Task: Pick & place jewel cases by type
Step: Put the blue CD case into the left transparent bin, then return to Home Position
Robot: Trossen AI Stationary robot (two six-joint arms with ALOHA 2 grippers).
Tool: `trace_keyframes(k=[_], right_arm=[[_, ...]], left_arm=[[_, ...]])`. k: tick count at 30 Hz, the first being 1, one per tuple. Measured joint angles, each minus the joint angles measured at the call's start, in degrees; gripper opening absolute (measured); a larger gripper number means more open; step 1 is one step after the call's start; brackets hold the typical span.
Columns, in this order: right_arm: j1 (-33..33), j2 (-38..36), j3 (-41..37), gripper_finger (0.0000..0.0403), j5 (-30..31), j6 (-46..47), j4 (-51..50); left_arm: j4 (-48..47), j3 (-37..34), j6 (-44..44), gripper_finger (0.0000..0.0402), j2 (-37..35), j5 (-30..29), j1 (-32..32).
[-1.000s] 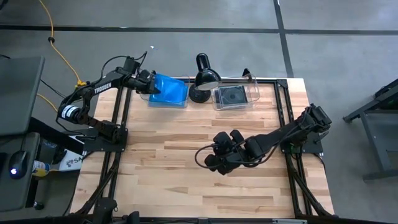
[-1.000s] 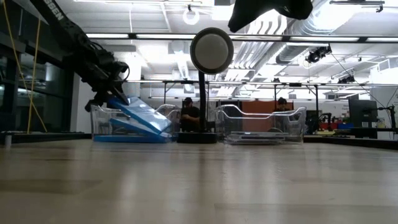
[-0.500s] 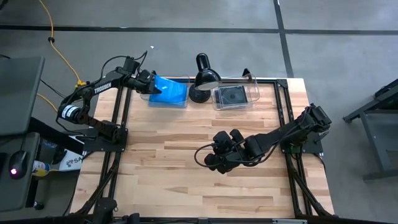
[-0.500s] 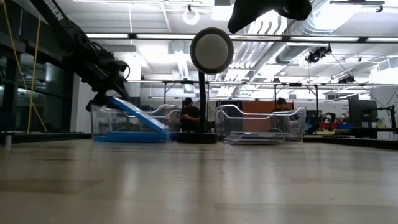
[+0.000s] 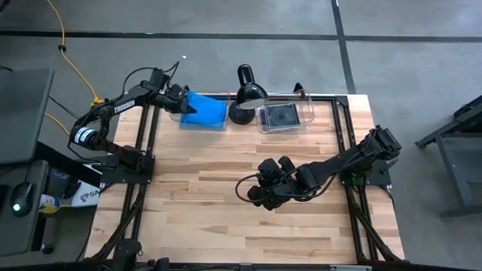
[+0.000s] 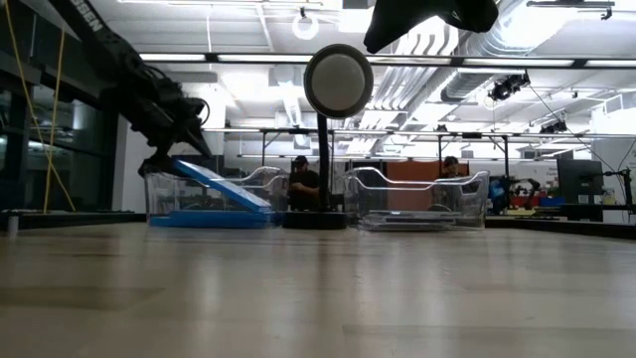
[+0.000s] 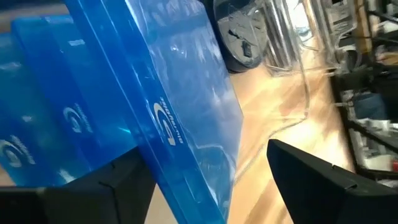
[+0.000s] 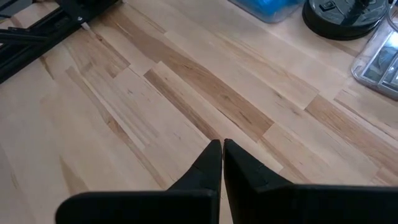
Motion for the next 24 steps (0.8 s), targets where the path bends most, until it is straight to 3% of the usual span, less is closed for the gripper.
trace_keyframes(k=[12, 24], right_arm=[[0.00, 0.00, -0.01, 0.0000, 0.00, 0.00, -0.04], [0.00, 0.00, -0.01, 0.0000, -0.02, -0.02, -0.04]], left_arm=[[-5.99, 6.42, 3.91, 0.0293, 0.09, -3.03, -0.02], [-17.94, 13.83, 8.39, 0.0292, 0.09, -6.35, -0.02]])
